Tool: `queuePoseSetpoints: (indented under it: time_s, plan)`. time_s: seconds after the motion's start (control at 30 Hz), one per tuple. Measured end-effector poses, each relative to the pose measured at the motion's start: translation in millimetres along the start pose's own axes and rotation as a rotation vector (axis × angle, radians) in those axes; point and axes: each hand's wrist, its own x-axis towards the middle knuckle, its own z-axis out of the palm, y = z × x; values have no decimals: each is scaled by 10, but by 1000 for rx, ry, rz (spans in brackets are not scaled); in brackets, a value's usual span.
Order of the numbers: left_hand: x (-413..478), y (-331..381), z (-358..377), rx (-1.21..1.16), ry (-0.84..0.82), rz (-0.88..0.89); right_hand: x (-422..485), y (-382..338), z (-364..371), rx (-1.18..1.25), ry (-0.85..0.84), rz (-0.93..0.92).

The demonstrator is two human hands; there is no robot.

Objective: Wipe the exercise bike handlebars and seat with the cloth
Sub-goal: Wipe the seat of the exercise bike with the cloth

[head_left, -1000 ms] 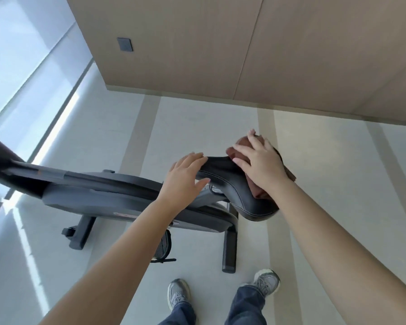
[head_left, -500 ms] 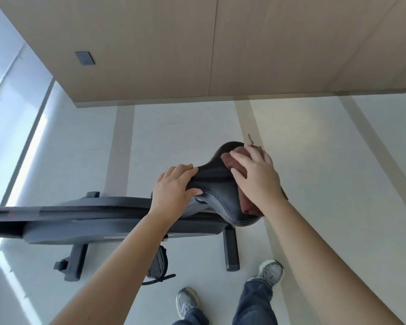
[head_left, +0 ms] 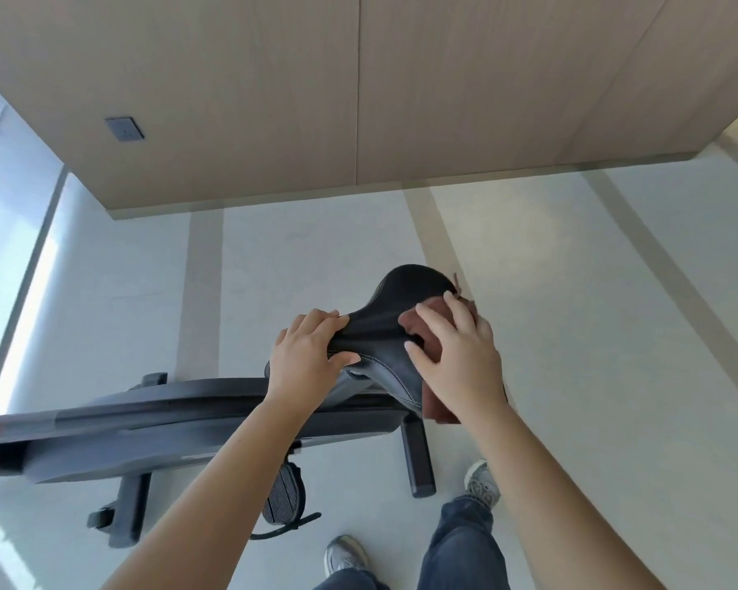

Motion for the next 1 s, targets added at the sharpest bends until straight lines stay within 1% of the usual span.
queuePoseSetpoints:
  time_s: [0.07,0.13,0.2,0.27,0.33,0.4,0.5,0.57,0.67,0.8,0.9,1.0]
  plan:
    - [8,2,-3,2,1,-2,-176,-24,32,-39,23,-24]
    - [7,1,9,-1,4,-7,-29,-5,54,-39,20,16]
    - [3,2,24,-2,6,-3,260,21,70,-25,-38,42]
    - [4,5,21,4,8,-7,550,29,73,-9,-101,30]
    - [2,23,13,9,-7,-20,665,18,59,-7,-132,41]
    - [-5,40,7,4,-18,-31,533,-1,37,-7,-129,45]
    - [-13,53,9,-5,-11,-44,102,3,26,-81,-105,-32]
    - [-4,55,13,-1,-10,-48,-10,12,18,-128,-107,-64]
    - [9,64,11,3,-20,-56,24,1,-38,-123,-133,-60]
    - [-1,74,14,10,-22,-59,-141,-4,-13,-157,-74,-25]
    - [-8,86,13,7,-21,-61,-209,-44,13,-134,-34,-10]
    - [-27,106,9,8,-31,-75,-175,-55,-18,-132,-50,-17]
